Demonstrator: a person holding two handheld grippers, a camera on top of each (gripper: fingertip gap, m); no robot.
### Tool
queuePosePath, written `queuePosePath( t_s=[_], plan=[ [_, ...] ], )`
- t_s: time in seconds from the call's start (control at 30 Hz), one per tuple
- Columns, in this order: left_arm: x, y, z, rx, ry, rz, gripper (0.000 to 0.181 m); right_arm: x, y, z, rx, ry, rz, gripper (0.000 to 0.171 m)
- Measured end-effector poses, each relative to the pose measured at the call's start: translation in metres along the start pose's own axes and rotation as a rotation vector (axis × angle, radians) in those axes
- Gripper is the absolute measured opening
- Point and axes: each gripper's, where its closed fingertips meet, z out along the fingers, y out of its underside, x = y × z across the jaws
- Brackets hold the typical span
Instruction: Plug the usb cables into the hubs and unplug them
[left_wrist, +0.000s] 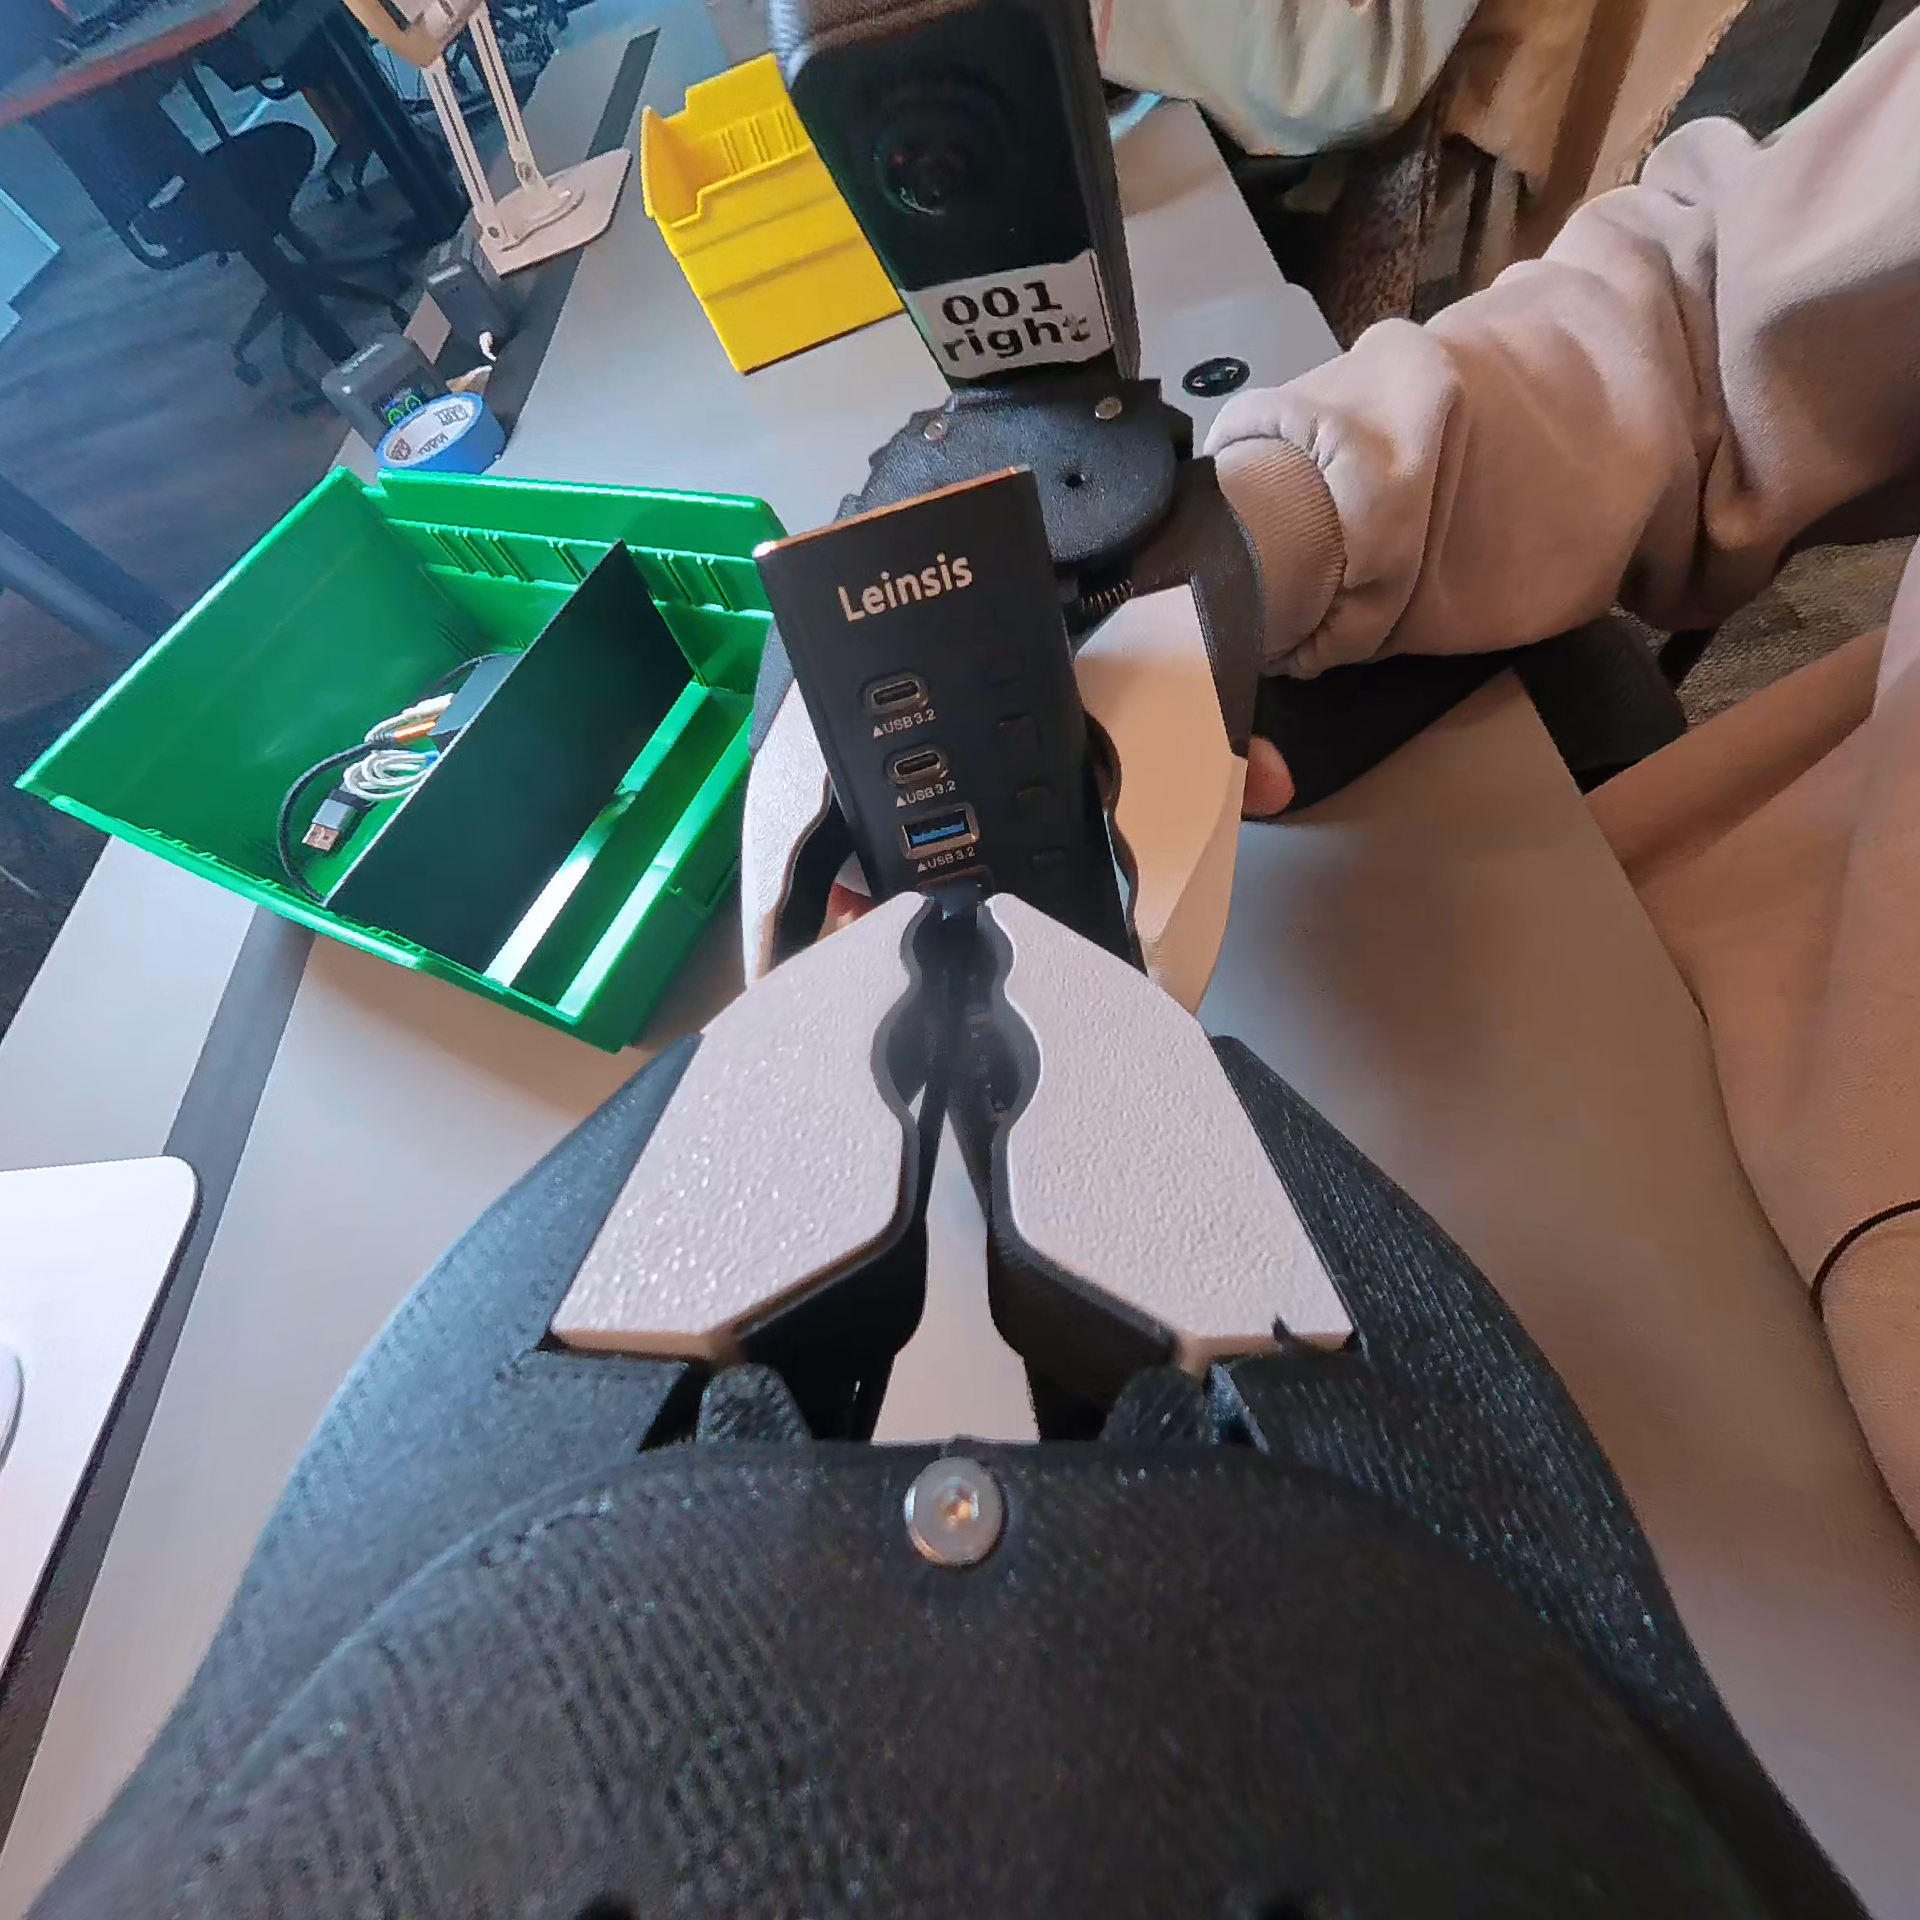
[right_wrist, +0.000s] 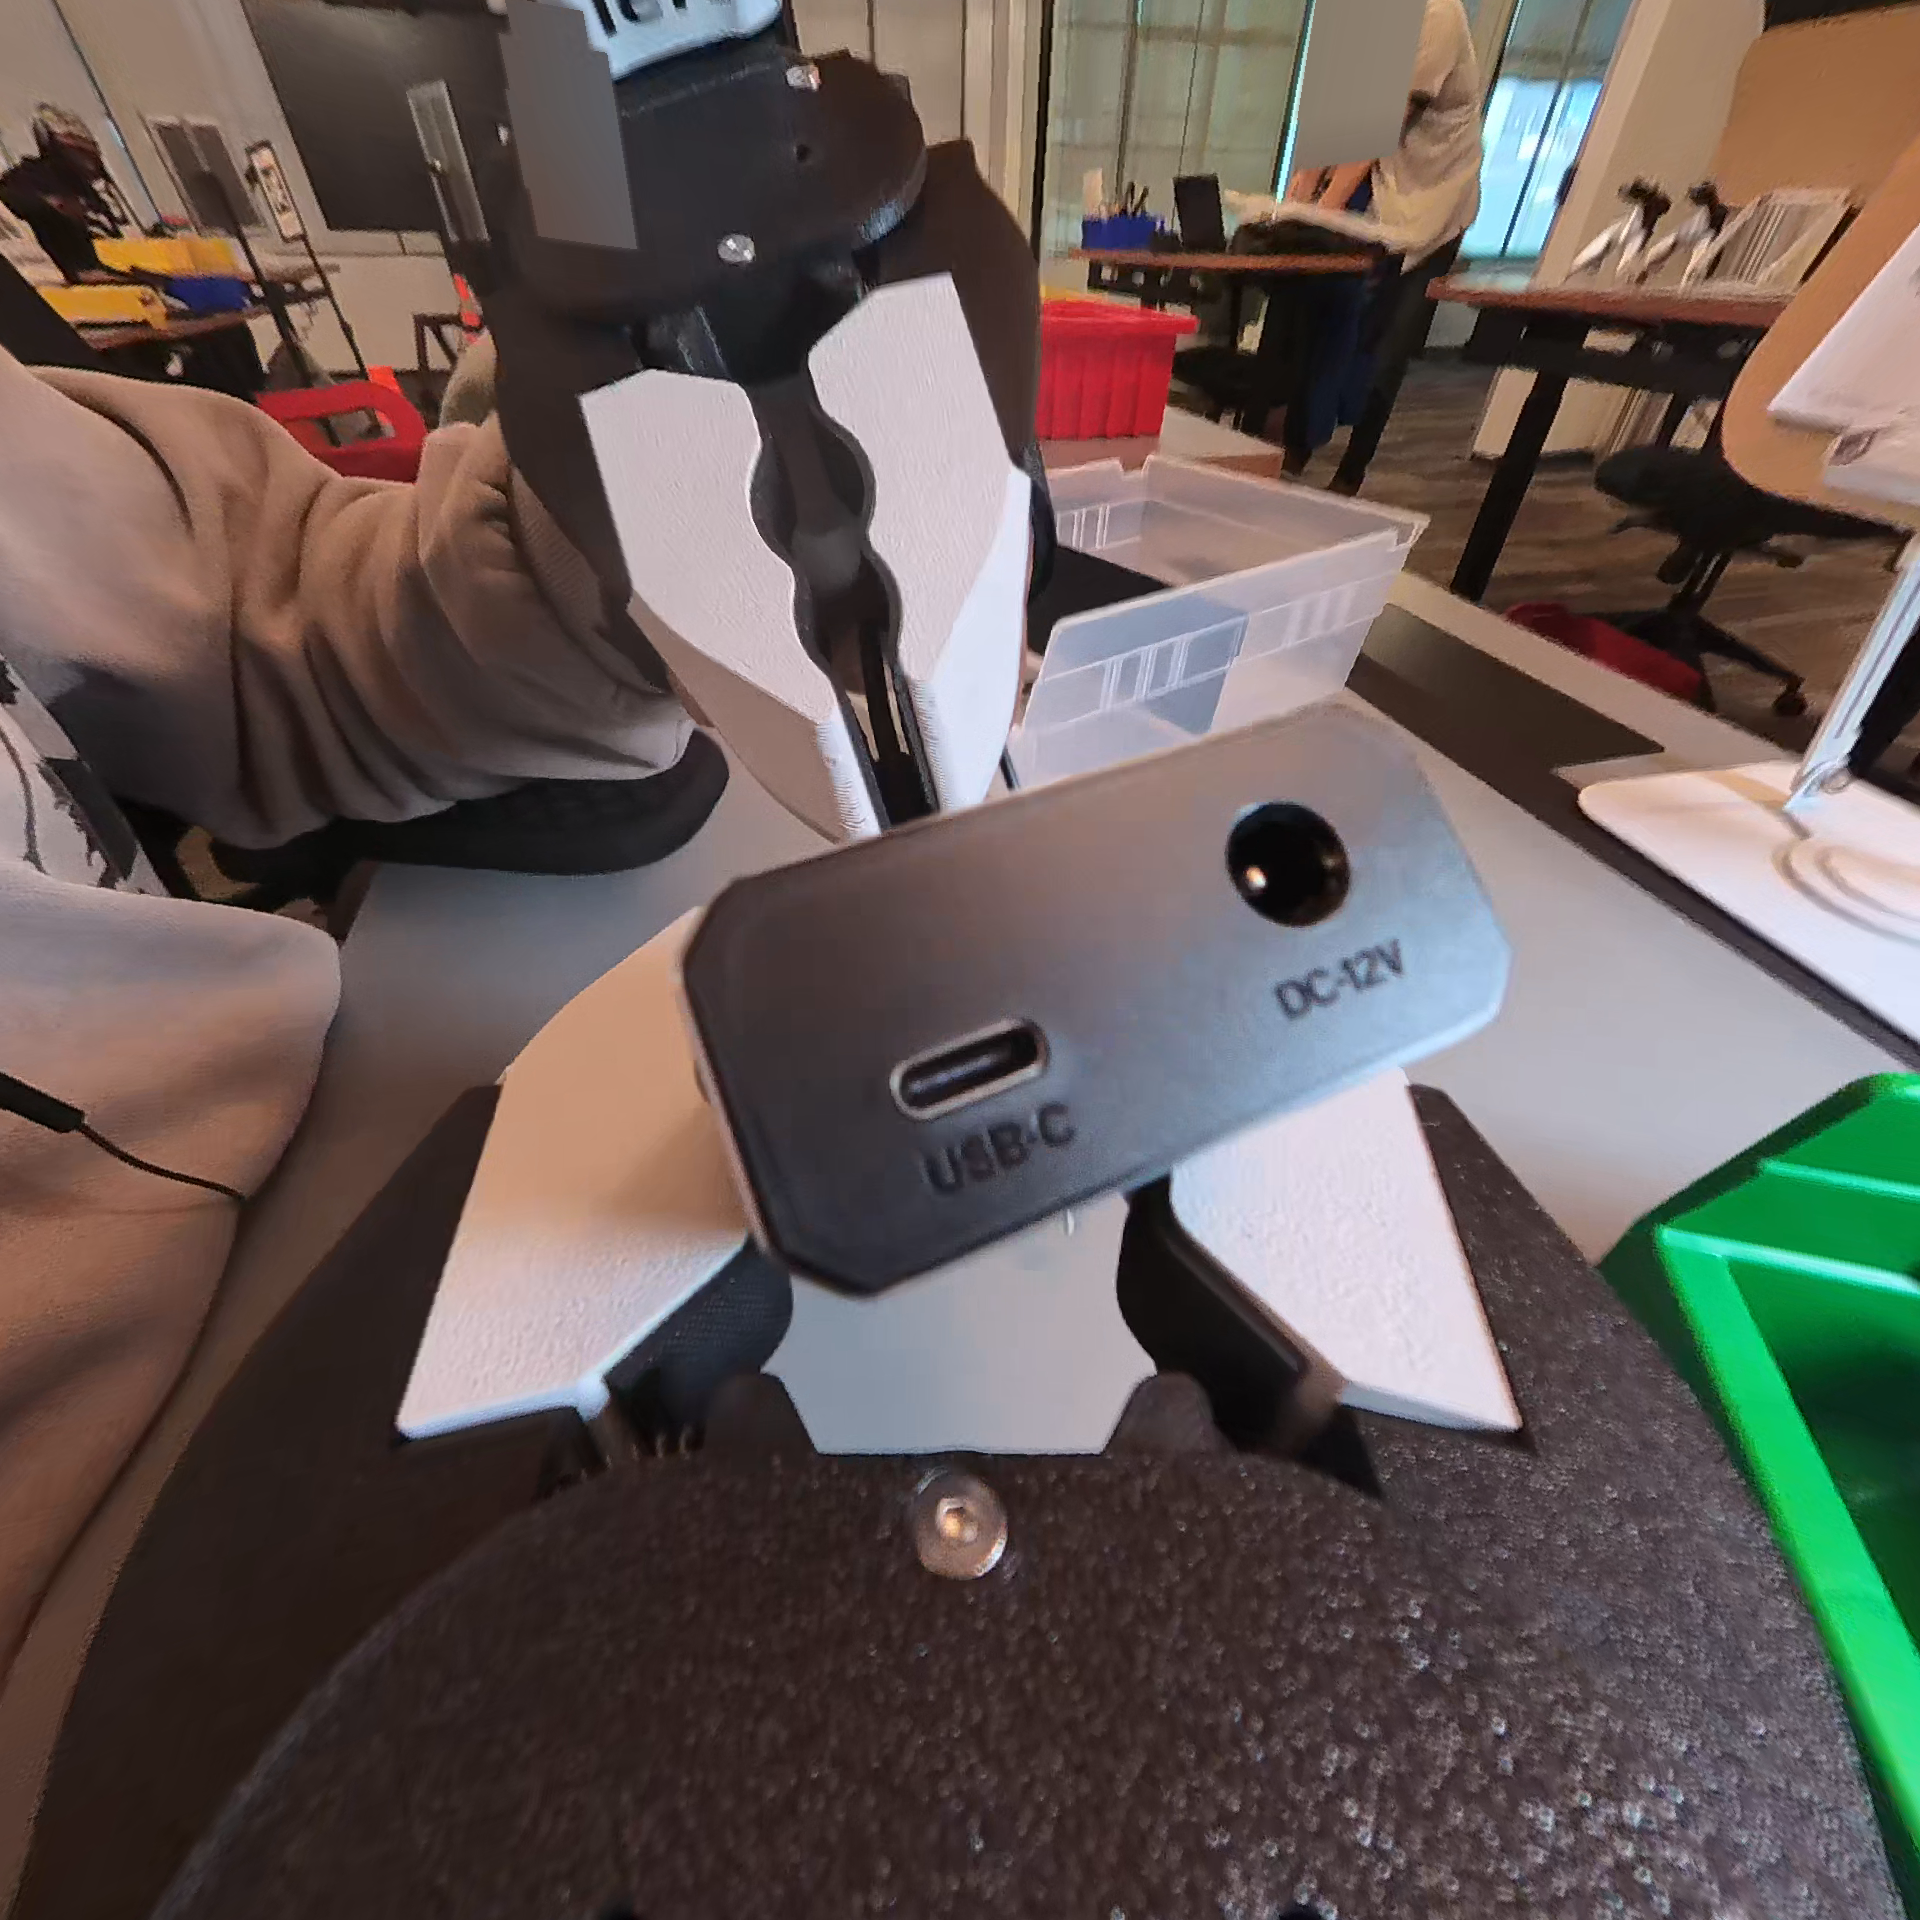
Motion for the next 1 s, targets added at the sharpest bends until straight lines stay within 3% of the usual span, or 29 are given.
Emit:
queuePosePath(
  t_s=[0.03, 0.4, 0.53, 0.7, 0.8, 0.9, 1.0],
  plan=[
    [0.0, -0.002, -0.001, 0.01, 0.002, -0.002, 0.006, -0.001, -0.004, -0.001, 0.028, -0.002, -0.005, 0.078],
    [-0.008, -0.013, -0.016, 0.089, -0.022, -0.044, 0.013, 0.001, -0.016, -0.006, 0.181, -0.094, 0.202, 0.075],
    [-0.041, -0.028, -0.066, 0.188, -0.162, -0.082, 0.028, 0.012, -0.02, -0.018, 0.23, -0.114, 0.274, 0.073],
    [-0.089, -0.02, -0.147, 0.261, -0.397, -0.144, 0.026, 0.026, -0.016, -0.025, 0.201, -0.053, 0.254, 0.072],
    [-0.099, -0.009, -0.17, 0.245, -0.463, -0.16, 0.024, 0.027, -0.016, -0.026, 0.193, -0.045, 0.249, 0.072],
    [-0.088, -0.009, -0.151, 0.262, -0.364, -0.182, 0.022, 0.016, -0.015, -0.024, 0.165, -0.116, 0.253, 0.072],
    [-0.059, -0.014, -0.098, 0.277, -0.146, -0.183, 0.032, -0.011, -0.014, -0.015, 0.131, -0.253, 0.261, 0.072]
  ],
)
